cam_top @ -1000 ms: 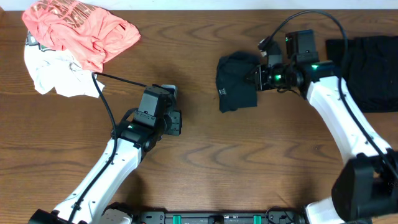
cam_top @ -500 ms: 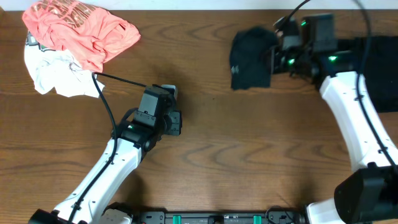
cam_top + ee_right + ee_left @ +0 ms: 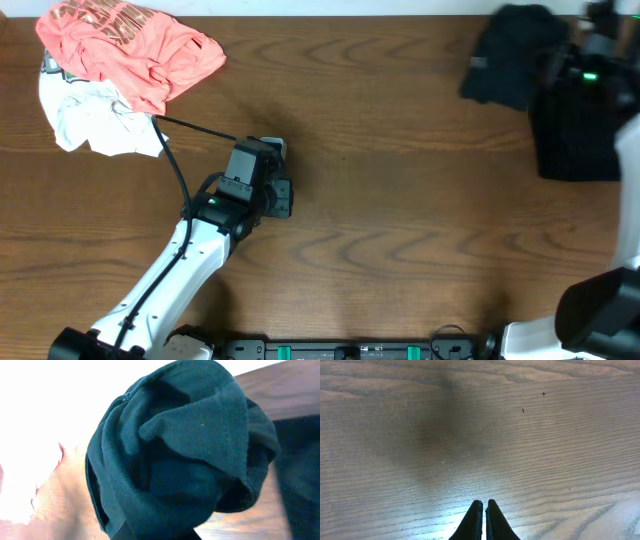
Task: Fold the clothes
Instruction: 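Lift and carry the bundle right toward the black container, then lower the bundle into the black container with the right gripper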
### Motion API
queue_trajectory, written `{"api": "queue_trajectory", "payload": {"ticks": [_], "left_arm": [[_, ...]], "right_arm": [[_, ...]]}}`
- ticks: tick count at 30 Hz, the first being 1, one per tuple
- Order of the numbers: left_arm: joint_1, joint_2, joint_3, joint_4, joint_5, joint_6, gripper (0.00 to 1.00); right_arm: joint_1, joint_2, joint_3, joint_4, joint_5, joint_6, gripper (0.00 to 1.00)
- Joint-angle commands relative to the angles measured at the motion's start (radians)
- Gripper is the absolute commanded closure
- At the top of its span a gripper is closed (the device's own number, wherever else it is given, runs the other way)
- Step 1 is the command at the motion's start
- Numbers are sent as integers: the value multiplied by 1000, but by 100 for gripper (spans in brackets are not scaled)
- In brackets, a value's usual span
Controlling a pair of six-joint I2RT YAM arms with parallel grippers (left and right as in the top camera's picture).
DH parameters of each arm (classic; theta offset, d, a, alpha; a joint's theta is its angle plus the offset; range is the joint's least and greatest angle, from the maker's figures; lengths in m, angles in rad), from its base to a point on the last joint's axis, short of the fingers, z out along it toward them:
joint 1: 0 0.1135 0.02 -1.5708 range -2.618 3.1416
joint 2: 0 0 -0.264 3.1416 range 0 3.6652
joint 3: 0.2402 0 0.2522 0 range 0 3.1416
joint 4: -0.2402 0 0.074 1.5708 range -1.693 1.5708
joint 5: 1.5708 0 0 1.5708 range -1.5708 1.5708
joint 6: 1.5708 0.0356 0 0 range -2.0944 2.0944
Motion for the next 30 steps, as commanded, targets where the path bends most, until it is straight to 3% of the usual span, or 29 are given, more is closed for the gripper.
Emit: {"api": "queue_trajectory", "payload": {"ticks": [1,10,15,30], "left_arm": [[-1,15,-5,5,-3,5,94],[-1,18,-5,8,-2,5,94],[-1,18,-5,8,-6,5,94],[-1,18,-5,36,-6,5,94]], "right_arm": [[-122,-27,22,11,-153,20,99],[-361,-24,8,80,-208,72,99],[-436,-18,-47,229,-223,155,99],[-474,58,-287,749,-263,310,99]]}}
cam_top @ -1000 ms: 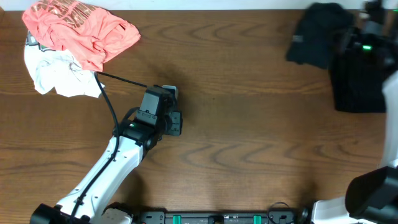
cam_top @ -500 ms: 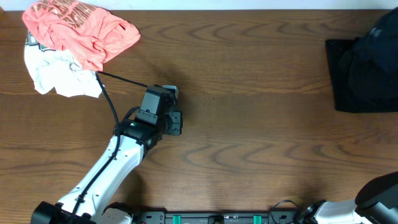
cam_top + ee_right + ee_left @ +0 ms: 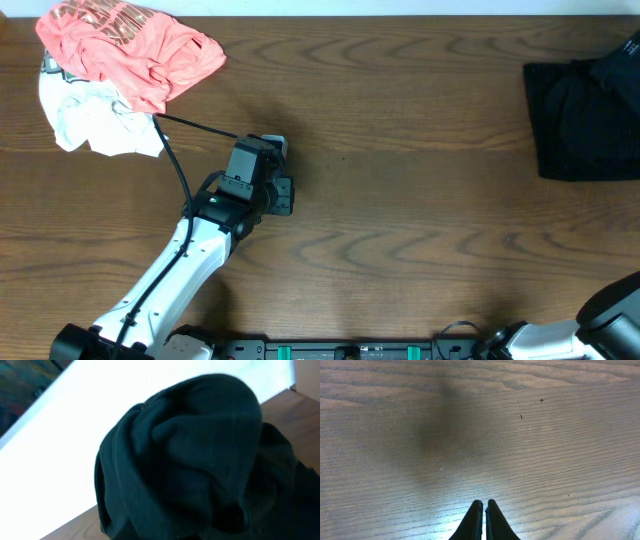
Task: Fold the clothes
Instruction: 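Lower the bundle into the black container with the right gripper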
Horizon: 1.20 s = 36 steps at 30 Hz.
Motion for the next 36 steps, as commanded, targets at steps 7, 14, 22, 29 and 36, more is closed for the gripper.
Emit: {"api": "queue_trajectory", "payload": {"ticks": [7,14,22,29,36], "left_arm": [[-1,8,-5,5,-8,6,94],[-1,8,-5,4,-14,6,94],[-1,14,-5,6,-18,5,94],[-1,14,-5,7,-32,5,94],[-1,14,-5,7,-32,5,94]], "right_arm": [[-15,150,-23,149,-124,55,99],[-14,274,-23,254,-183,70,99],[-22,328,-50,256,-154,71,98],[-35,328,-102,201,-39,108,93],[-55,326,-102,141,24,186,61]]}}
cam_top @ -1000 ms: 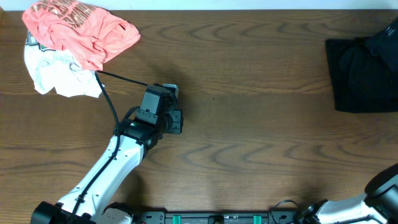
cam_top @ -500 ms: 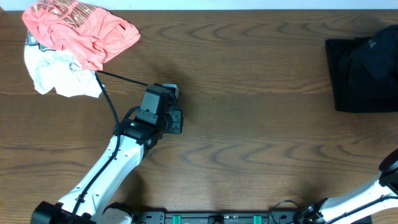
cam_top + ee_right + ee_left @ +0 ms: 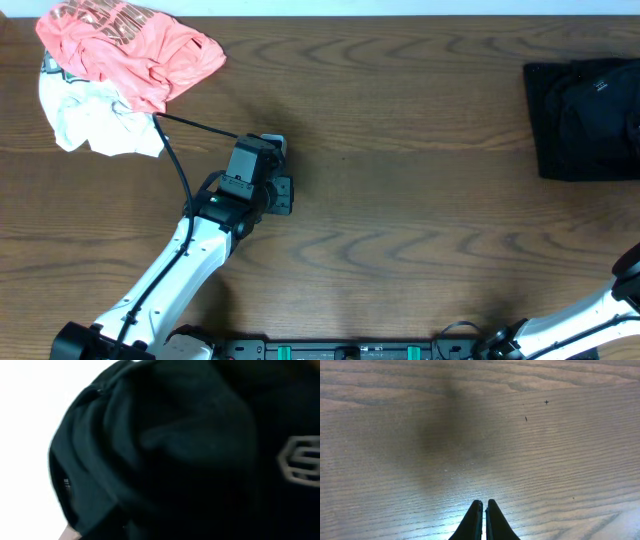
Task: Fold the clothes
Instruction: 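Lower the bundle into the black container with the right gripper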
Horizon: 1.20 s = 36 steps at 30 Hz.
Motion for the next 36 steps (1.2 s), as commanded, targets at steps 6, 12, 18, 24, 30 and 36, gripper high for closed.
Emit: {"api": "queue_trajectory", "payload": {"ticks": [6,12,18,24,30,36], "left_arm": [[-1,8,-5,2,-12,5,94],[-1,8,-5,3,-12,5,94],[-1,9,-5,2,-12,6,94],[-1,24,-5,2,-12,5,94],[-1,61,-5,1,-11,5,94],[-1,82,-5,4,-8,-32,94]], "right_arm": [[-60,-9,-5,-45,40,98,46],[-110,-61,-5,-167,51,84,41],[-116,-127,-5,-276,85,58,37],[-99,-223,-5,-363,80,-14,48],[-30,-415,-5,-424,137,-150,64],[103,-497,-5,-394,247,-224,93]]}}
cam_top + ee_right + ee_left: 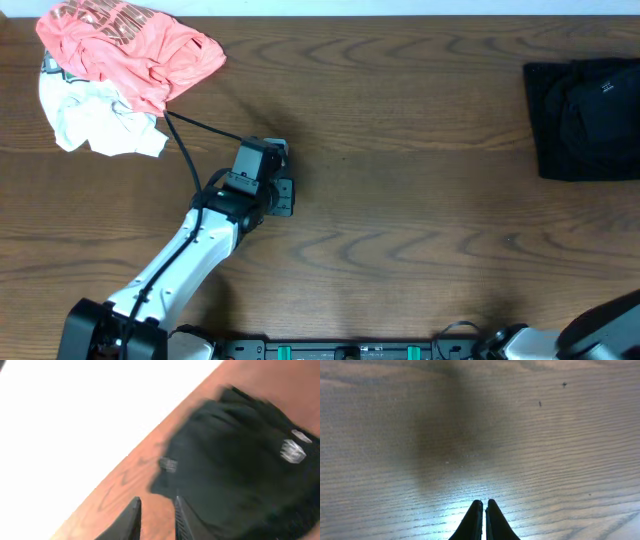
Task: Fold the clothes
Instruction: 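Lower the bundle into the black container with the right gripper, then release the bundle and press it down inside the container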
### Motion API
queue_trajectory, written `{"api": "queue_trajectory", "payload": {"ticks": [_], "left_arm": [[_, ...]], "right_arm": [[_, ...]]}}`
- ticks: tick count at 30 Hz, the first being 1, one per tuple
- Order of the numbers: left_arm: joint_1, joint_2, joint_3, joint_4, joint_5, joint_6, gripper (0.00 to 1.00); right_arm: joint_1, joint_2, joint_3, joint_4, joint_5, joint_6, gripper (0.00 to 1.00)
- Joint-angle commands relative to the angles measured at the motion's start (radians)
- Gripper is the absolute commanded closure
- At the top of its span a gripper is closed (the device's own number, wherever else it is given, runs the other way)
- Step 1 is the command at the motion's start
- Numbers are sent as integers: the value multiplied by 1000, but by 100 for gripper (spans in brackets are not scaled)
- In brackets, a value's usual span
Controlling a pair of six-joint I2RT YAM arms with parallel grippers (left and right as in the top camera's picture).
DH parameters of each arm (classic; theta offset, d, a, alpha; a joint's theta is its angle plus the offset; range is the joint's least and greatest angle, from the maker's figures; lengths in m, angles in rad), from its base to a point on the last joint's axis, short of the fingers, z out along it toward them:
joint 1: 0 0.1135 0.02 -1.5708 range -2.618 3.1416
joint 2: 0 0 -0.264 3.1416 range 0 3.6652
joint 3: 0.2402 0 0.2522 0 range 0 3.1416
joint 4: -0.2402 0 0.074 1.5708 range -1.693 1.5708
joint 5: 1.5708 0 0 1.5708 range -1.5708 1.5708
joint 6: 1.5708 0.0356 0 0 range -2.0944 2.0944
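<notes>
A dark folded garment (585, 118) lies at the table's right edge; in the right wrist view the same dark garment (240, 460) shows a small light logo. My right gripper (156, 505) hovers open beside it, holding nothing, and is out of the overhead view. A coral shirt (130, 45) lies crumpled on a white garment (95, 125) at the far left corner. My left gripper (483, 506) is shut and empty over bare wood; overhead the left gripper (262, 178) sits left of centre.
The left arm's black cable (195, 130) runs from the gripper toward the white garment. The wooden table (400, 200) spans the whole overhead view, with its far edge along the top.
My right gripper was shut on the dark cloth, filling its view; now it is open and drawn back, the garment lying on the table. The left arm shifted slightly.
The right gripper held a bunched dark garment over the far right corner beside a folded dark piece. Then it carried the bunch over that piece, then pressed close onto it. Now the dark clothes lie stacked and the gripper is off them. The left gripper stayed shut in place.
</notes>
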Motion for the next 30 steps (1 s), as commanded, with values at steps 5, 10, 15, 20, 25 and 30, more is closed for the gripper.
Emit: {"api": "queue_trajectory", "payload": {"ticks": [5,10,15,20,25,30], "left_arm": [[-1,5,-5,13,-8,-29,94],[-1,5,-5,15,-12,-29,93],[-1,5,-5,24,-12,-29,93],[-1,5,-5,39,-13,-29,94],[-1,5,-5,42,-16,-29,94],[-1,5,-5,42,-19,-29,94]], "right_arm": [[153,47,-1,100,153,-143,99],[198,135,-1,261,196,-277,99],[209,237,-1,380,236,-419,99],[210,343,-1,486,239,-544,99],[211,469,-1,613,239,-632,99],[211,595,-1,631,266,-642,99]]}}
